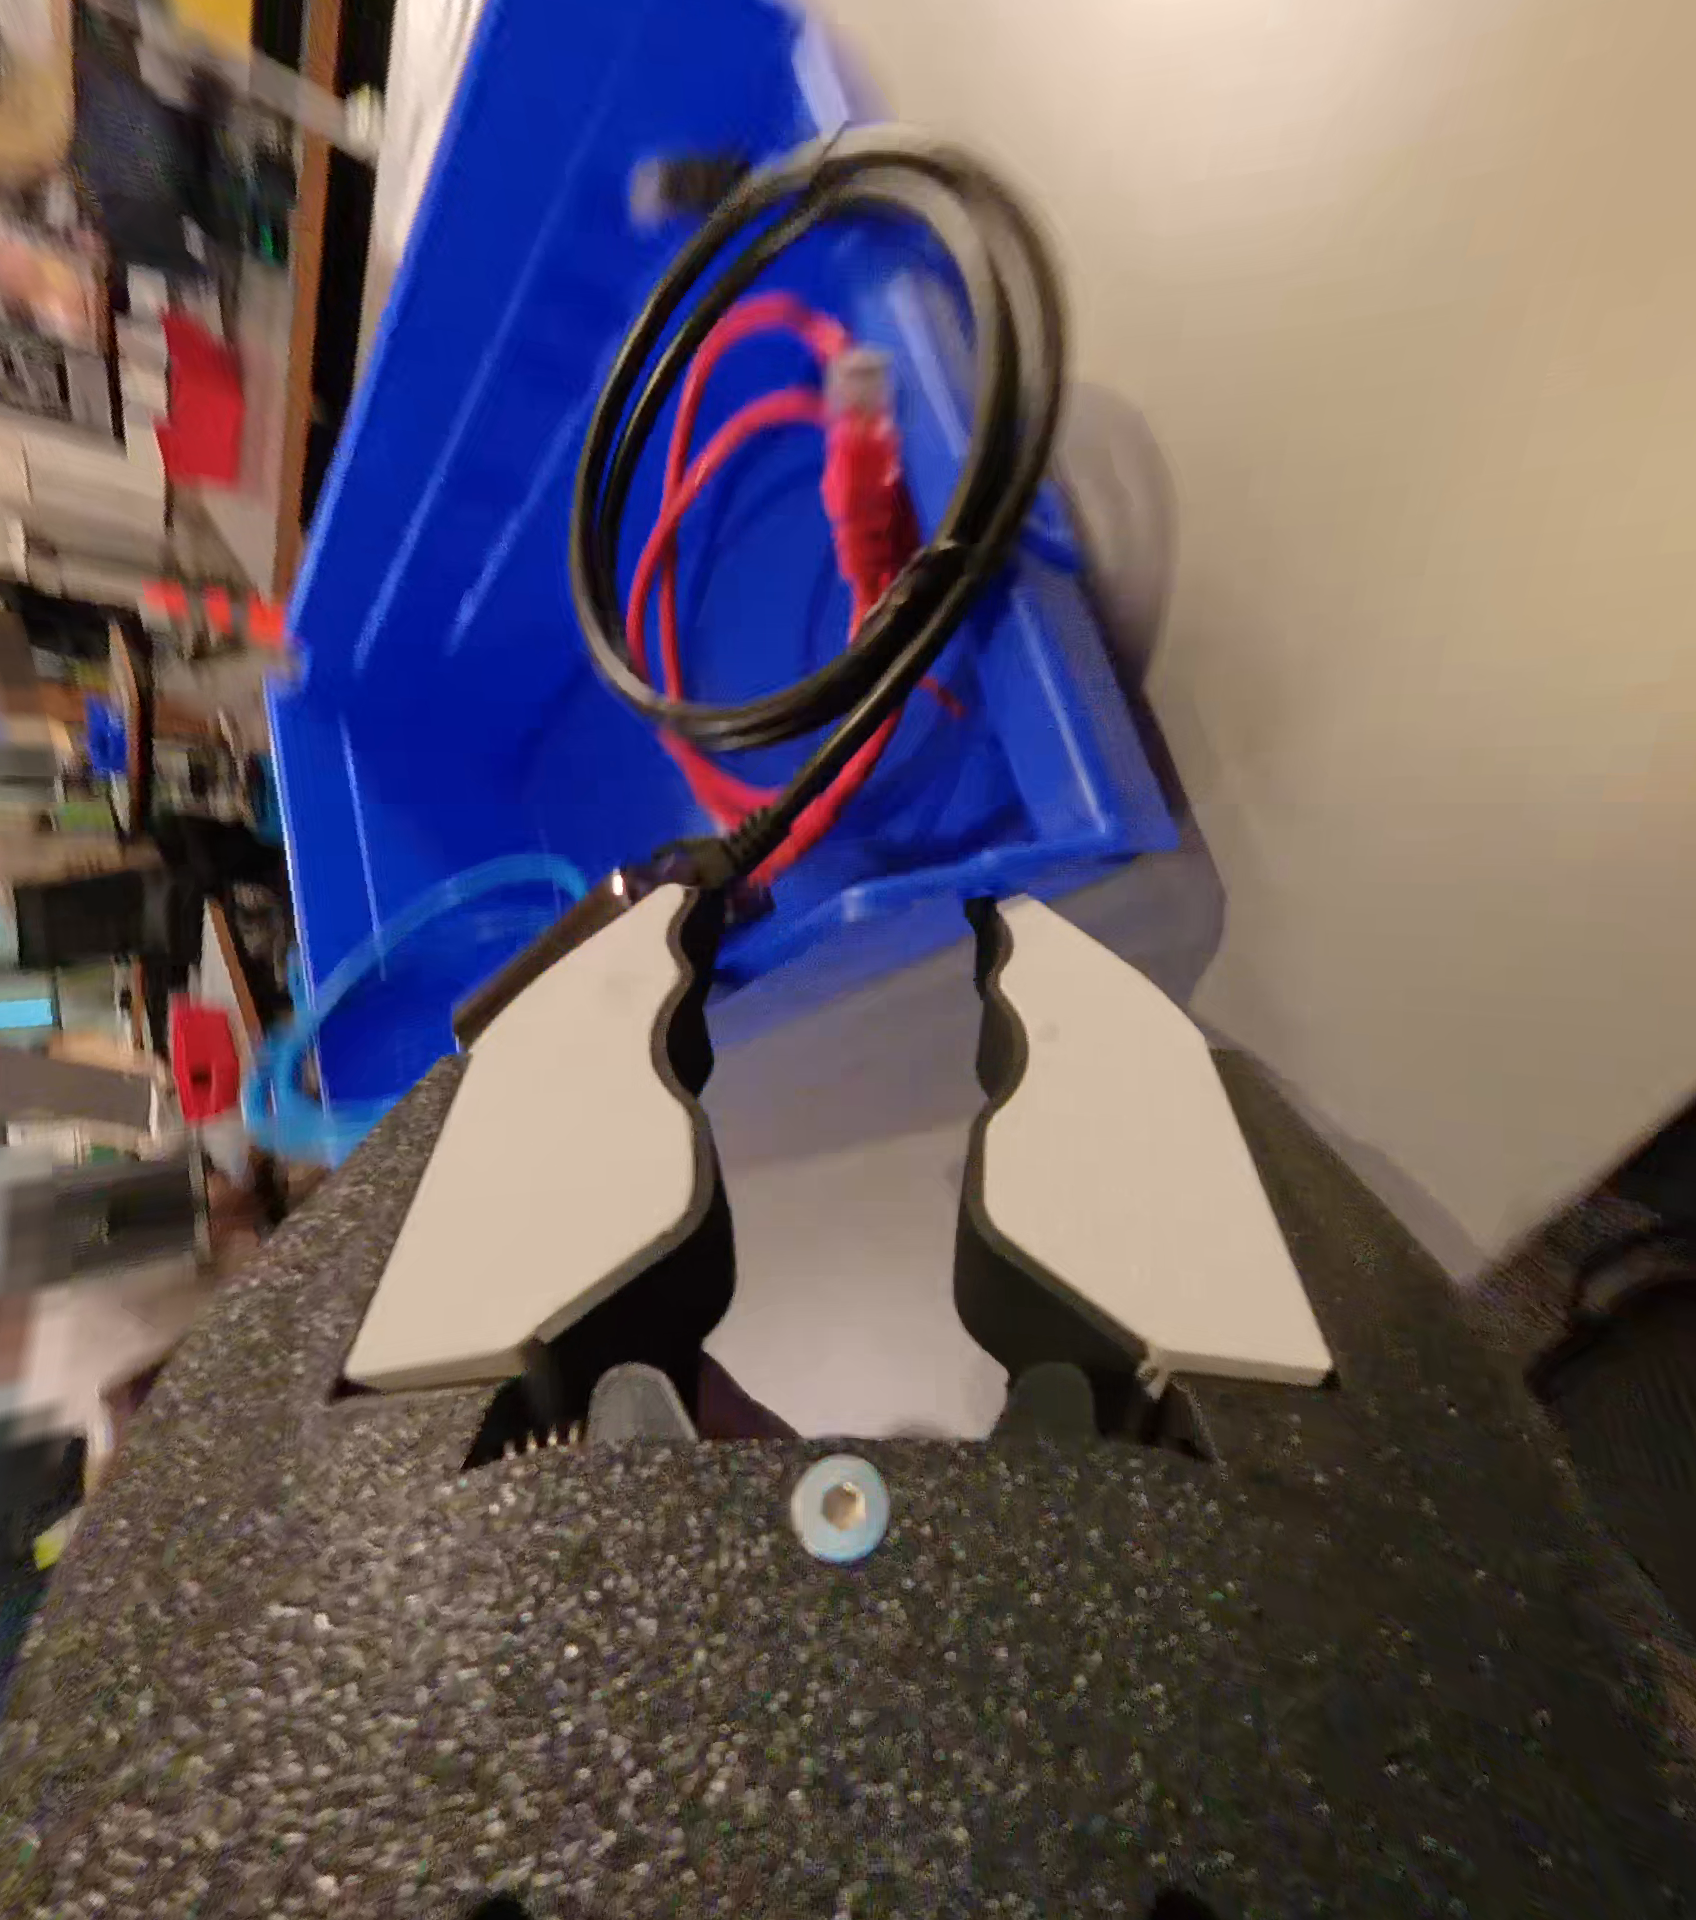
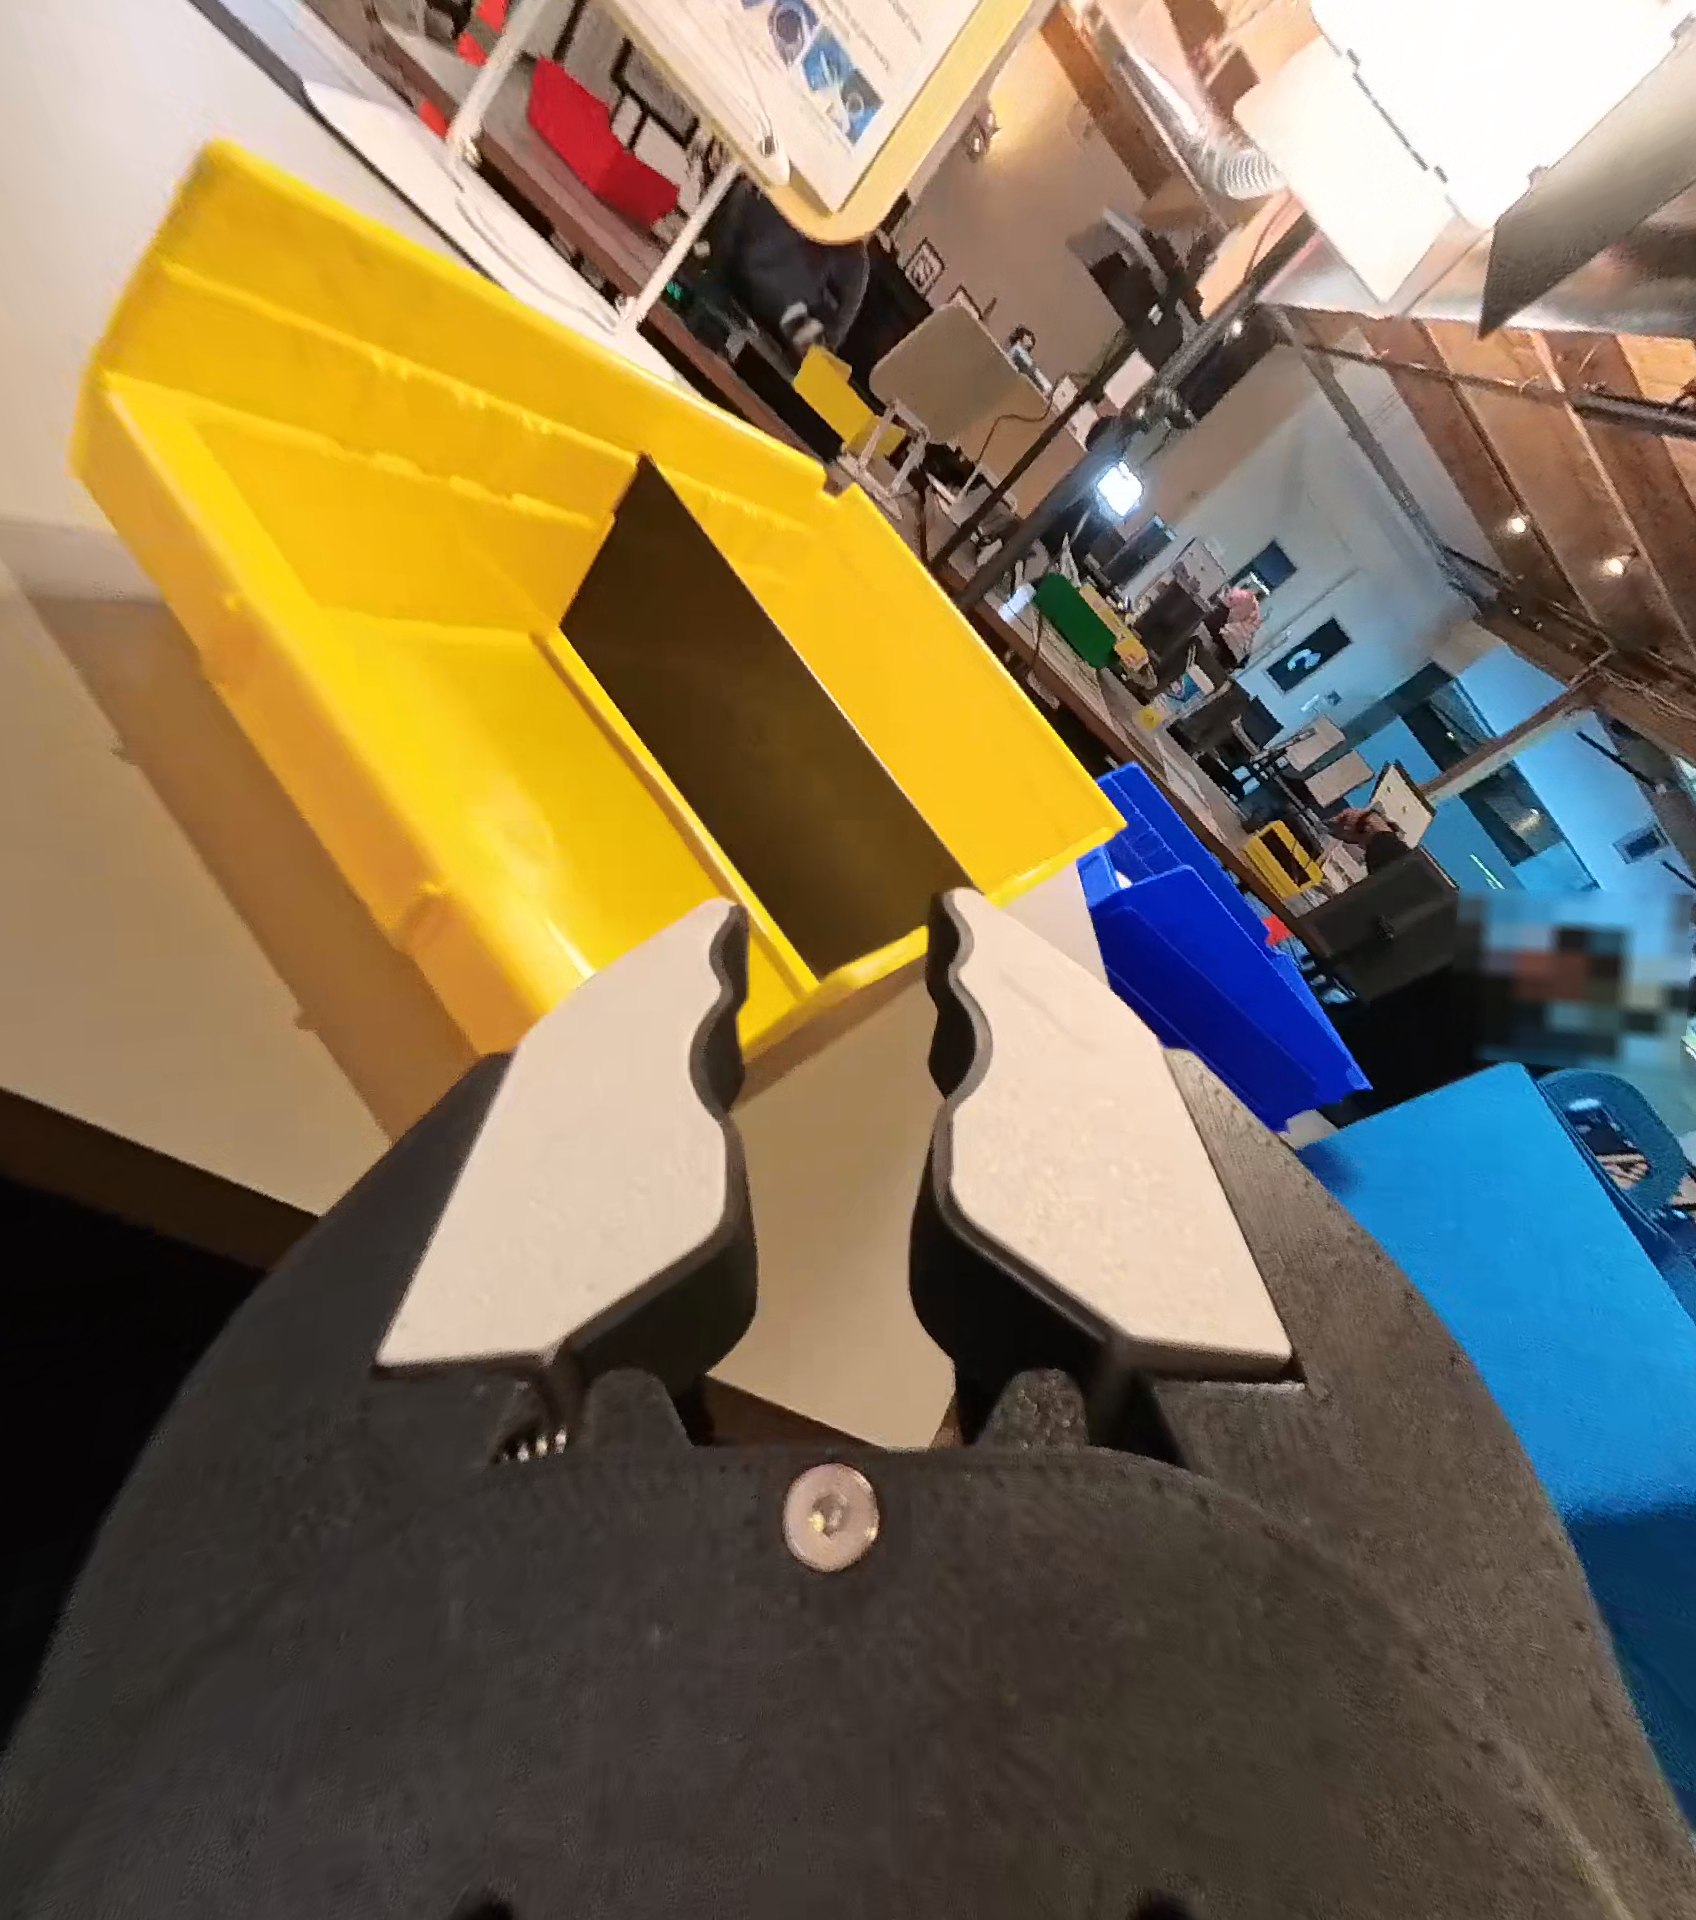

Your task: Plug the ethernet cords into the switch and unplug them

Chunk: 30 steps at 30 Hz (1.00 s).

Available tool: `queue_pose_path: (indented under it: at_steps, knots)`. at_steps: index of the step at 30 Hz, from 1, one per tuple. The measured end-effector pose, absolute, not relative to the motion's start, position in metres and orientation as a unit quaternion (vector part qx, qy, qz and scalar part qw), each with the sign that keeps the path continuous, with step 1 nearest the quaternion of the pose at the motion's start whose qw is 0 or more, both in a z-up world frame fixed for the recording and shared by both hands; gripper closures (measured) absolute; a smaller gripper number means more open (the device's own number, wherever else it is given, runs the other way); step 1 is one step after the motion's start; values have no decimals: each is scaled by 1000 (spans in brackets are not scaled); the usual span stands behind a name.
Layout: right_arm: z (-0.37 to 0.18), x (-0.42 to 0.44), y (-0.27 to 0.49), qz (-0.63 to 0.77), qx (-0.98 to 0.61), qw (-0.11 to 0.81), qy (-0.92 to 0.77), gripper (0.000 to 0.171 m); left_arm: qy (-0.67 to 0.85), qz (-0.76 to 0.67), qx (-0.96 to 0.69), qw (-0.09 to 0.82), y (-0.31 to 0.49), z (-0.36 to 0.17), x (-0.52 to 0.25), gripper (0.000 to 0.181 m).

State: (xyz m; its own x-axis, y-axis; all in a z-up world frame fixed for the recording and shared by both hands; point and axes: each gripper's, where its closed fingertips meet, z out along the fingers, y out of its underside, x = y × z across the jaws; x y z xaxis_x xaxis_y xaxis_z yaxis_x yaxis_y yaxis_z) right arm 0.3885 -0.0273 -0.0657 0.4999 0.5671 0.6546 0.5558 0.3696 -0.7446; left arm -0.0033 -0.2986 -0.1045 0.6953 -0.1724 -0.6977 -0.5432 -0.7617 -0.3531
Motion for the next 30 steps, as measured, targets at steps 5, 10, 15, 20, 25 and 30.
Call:
queue_pose_path:
  at_steps: [5, 10, 15, 20, 25, 30]
  knots:
    - [-65, 367, -53, 36, -526, 673, -519, 139, 26, 338, -880, 332, -369, -96, -11, 126]
    - [-65, 357, -56, 11, -530, 677, -511, 140, -39, 337, -858, 385, -405, -89, -3, 122]
    - [-68, 382, -26, 1, -585, 671, -455, 138, -99, 176, -789, 580, -360, -61, 26, 108]
    - [-83, 402, 0, -27, -611, 656, -442, 135, -173, 262, -796, 518, -358, -100, -19, 105]
    - [-86, 424, 25, -47, -625, 662, -411, 139, -264, 362, -766, 461, -421, -97, -70, 132]
    - [-77, 416, 6, -1, -605, 676, -420, 137, -261, 365, -733, 511, -430, -68, -61, 126]
